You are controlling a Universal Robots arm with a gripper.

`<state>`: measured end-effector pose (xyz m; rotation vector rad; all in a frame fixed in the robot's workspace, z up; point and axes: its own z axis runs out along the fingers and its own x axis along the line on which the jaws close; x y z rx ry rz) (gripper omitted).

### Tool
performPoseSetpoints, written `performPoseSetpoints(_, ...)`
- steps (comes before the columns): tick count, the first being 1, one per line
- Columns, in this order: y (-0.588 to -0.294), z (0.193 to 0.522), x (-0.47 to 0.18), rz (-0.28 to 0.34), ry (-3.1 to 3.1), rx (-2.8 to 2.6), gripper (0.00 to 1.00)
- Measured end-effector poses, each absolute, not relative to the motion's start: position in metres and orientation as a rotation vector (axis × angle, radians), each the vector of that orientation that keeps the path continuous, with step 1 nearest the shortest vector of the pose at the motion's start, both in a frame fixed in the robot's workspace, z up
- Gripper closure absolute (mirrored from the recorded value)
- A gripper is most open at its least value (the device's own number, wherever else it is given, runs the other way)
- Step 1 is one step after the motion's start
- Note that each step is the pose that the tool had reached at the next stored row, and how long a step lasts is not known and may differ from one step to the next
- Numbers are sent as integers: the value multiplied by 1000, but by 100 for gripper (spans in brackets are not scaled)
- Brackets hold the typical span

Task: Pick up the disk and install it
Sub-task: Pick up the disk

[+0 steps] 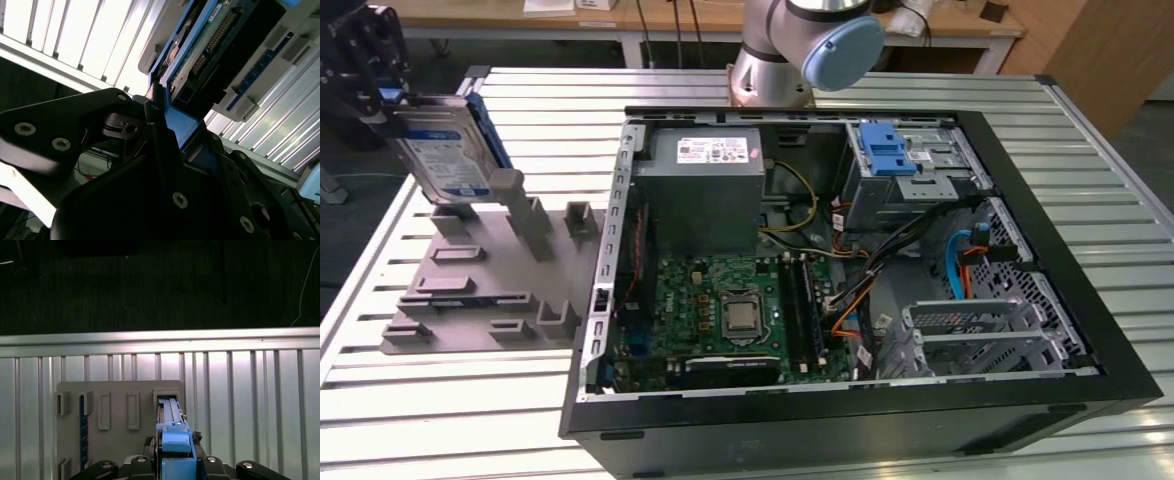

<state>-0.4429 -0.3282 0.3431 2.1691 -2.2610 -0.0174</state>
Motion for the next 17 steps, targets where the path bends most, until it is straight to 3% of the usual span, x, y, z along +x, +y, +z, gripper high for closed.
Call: performPoseSetpoints(17, -328, 348, -443, -17, -2261, 2169, 64)
